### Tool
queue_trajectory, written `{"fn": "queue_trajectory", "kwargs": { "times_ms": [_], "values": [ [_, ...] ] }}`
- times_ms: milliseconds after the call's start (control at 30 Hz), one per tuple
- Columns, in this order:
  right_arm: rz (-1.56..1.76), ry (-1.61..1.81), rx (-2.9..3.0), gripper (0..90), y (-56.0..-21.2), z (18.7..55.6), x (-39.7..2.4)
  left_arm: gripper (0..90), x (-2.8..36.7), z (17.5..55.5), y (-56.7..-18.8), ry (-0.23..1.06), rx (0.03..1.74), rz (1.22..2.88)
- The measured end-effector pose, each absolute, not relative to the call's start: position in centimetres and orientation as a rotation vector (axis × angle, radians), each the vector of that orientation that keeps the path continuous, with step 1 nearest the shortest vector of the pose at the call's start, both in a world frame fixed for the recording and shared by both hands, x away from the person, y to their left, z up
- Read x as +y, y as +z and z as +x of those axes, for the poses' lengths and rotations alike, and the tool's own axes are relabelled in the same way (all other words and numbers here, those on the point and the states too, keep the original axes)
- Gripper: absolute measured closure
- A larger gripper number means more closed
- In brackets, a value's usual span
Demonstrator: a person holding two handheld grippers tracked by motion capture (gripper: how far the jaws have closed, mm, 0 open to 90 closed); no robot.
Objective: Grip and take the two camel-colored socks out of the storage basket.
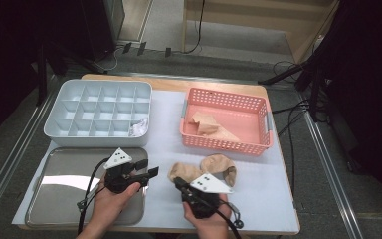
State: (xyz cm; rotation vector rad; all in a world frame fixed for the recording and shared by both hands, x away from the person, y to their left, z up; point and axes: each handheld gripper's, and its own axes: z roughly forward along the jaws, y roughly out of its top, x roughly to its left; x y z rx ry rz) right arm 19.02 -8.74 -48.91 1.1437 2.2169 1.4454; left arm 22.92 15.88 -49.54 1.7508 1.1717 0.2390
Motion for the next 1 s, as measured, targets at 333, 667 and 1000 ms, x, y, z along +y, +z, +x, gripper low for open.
{"fn": "queue_trajectory", "kwargs": {
  "times_ms": [333, 667, 1000],
  "values": [
    [1.253, 1.519, 2.15, 63.3, -48.7, 19.8, -12.8, 49.5, 16.0, 23.2, -50.5, 0.24, 1.21, 1.795],
    [1.497, 1.265, 2.129, 61.0, -52.7, 21.0, -16.0, 61.3, 13.5, 23.0, -51.8, 0.227, 1.192, 1.931],
    [1.461, 1.137, 2.167, 88.6, -52.8, 20.9, -14.7, 88.2, 12.7, 22.9, -52.3, 0.178, 1.165, 2.006]
  ]
}}
